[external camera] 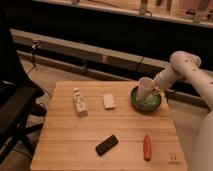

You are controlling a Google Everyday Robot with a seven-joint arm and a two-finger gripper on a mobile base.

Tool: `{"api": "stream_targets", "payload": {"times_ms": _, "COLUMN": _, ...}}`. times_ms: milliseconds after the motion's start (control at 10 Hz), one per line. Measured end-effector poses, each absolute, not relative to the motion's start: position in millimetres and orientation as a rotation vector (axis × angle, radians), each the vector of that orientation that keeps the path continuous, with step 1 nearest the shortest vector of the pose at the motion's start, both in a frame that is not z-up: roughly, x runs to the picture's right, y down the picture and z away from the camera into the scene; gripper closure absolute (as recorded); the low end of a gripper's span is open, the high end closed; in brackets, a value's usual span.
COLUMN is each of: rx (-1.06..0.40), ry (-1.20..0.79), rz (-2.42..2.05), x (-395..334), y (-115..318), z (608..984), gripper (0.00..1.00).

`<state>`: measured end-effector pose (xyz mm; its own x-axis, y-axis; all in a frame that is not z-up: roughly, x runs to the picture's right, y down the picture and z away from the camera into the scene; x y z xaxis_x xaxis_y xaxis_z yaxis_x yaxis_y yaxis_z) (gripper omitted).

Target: Place the ceramic cup in the ceramic bowl

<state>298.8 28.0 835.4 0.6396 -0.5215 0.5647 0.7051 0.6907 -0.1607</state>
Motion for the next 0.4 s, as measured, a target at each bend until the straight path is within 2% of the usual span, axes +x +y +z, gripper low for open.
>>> {"api": "stream_targets", "payload": {"times_ms": 100, "rx": -0.38, "ry": -0.51, "rz": -0.722, "x": 299.2, "y": 24.4, "z": 834.2, "gripper": 0.22}}
{"api": "stream_targets", "payload": {"times_ms": 200, "rx": -0.374, "ry": -0.512, "rz": -0.727, "x": 296.8, "y": 18.0, "z": 830.7, "gripper": 0.27}}
{"api": "stream_targets", "payload": {"times_ms": 400, "rx": -0.373, "ry": -0.516, "rz": -0.732, "x": 294.0, "y": 13.8, "z": 829.1, "gripper": 0.43}}
